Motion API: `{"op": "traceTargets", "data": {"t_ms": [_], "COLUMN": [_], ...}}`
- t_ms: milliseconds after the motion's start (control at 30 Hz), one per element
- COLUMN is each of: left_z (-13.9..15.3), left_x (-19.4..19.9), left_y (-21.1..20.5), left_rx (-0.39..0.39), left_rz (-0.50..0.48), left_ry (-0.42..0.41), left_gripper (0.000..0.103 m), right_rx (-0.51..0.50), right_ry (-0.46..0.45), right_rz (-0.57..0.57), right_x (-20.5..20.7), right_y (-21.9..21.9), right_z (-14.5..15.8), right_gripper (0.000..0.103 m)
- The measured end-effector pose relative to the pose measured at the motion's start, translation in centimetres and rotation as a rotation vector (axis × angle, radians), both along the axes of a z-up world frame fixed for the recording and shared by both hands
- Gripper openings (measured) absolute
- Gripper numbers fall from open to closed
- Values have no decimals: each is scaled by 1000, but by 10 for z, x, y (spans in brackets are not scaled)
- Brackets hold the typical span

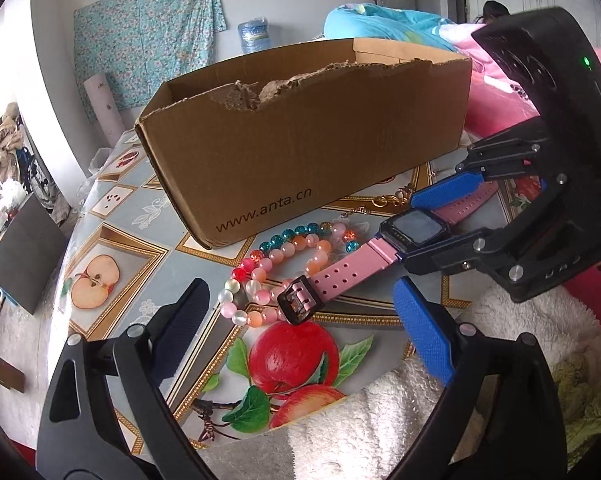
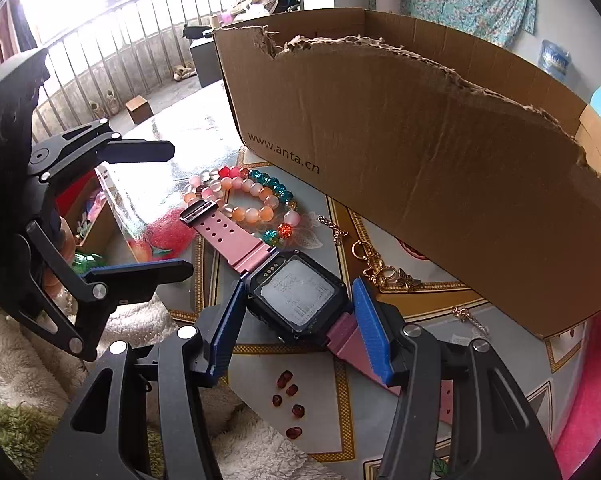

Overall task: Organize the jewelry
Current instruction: 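Grasp the pink-strap smartwatch strap with the right gripper while the left gripper grasps the other strap, then lift the smartwatch with both grippers toward the cardboard box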

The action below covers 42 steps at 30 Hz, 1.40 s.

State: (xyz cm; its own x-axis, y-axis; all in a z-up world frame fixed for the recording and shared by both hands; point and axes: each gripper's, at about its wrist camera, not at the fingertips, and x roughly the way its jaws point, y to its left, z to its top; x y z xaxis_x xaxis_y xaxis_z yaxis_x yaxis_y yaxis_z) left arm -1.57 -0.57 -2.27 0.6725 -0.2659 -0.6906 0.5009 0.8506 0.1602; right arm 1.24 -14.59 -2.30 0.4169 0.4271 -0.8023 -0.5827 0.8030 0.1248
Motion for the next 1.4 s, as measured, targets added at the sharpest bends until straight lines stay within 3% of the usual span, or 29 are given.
{"op": "traceTargets", "data": {"t_ms": [67,233,300,500,600,733,933,1200,1400], "left_z": [-5,-12,-13,-14,-11,-11,-9,-7,-8], "left_x": [1,-4,-6,-8,-7,-9,-2,9,15], "left_y": [-10,-30,-37,-50,-49,-46,-43,-36,-31], "left_rx": [85,206,227,248,224,203,180,142,100], "left_rz": [-25,-100,-118,-114,-114,-123,-134,-157,-186], "left_ry": [-4,-41,-47,-59,-41,-22,-7,34,82], "left_gripper": [72,56,51,22,10,8,7,7,7], "right_rx": [50,132,141,153,148,145,93,-137,-181], "right_ry": [54,166,185,184,165,132,-7,-135,-182], "right_rz": [16,55,67,85,77,36,-73,-156,-156], "right_x": [9,26,29,33,30,22,-9,-37,-39], "right_y": [-7,-21,-22,-19,-25,-24,-35,-31,-22], "right_z": [0,-2,-2,-3,-3,-1,10,-2,-3], "right_gripper": [53,53,53,54,54,56,59,58,51]}}
